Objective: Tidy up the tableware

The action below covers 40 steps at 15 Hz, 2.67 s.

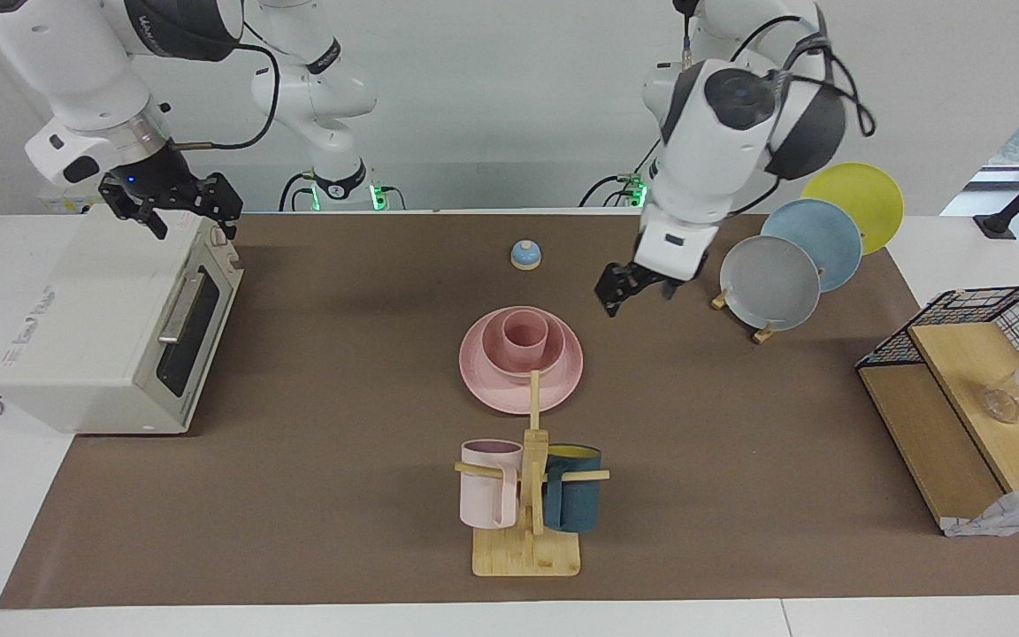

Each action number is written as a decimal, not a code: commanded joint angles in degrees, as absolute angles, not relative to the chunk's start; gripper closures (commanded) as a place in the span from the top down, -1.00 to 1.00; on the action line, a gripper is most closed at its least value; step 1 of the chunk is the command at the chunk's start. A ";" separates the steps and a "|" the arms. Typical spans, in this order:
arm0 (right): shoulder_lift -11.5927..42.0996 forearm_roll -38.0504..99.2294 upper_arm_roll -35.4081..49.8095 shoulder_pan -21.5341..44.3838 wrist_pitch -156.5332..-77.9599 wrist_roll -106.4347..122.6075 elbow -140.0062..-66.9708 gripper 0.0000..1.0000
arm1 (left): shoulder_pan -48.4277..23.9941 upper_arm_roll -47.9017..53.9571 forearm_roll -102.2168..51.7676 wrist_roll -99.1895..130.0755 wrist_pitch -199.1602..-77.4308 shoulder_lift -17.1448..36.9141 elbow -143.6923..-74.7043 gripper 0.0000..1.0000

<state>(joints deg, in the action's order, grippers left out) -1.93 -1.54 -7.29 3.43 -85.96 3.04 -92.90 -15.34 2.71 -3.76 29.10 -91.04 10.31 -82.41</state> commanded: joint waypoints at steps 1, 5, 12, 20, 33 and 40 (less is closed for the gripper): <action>-2.81 -0.53 -7.12 3.25 -84.99 2.20 -93.34 1.00 | -7.67 3.43 -3.25 15.52 -86.94 6.16 -85.25 1.00; -2.81 -0.53 -7.12 2.90 -85.08 2.11 -93.34 1.00 | -2.99 3.34 -3.25 7.66 -88.15 -0.77 -94.28 1.00; -2.81 -0.53 -7.12 2.90 -84.99 2.20 -93.34 1.00 | -1.67 3.34 -3.08 6.77 -86.84 -1.93 -92.73 1.00; -2.81 -0.53 -7.12 2.90 -85.08 2.11 -93.34 1.00 | -2.29 3.51 -1.41 6.68 -78.22 -4.66 -90.79 1.00; -2.81 -0.53 -7.12 2.90 -85.08 2.20 -93.34 1.00 | -0.70 3.78 -1.32 3.96 -82.53 -3.60 -91.67 1.00; -2.81 -0.53 -7.12 2.90 -84.99 2.20 -93.34 1.00 | -0.79 3.69 -1.41 3.34 -82.62 -3.60 -91.67 1.00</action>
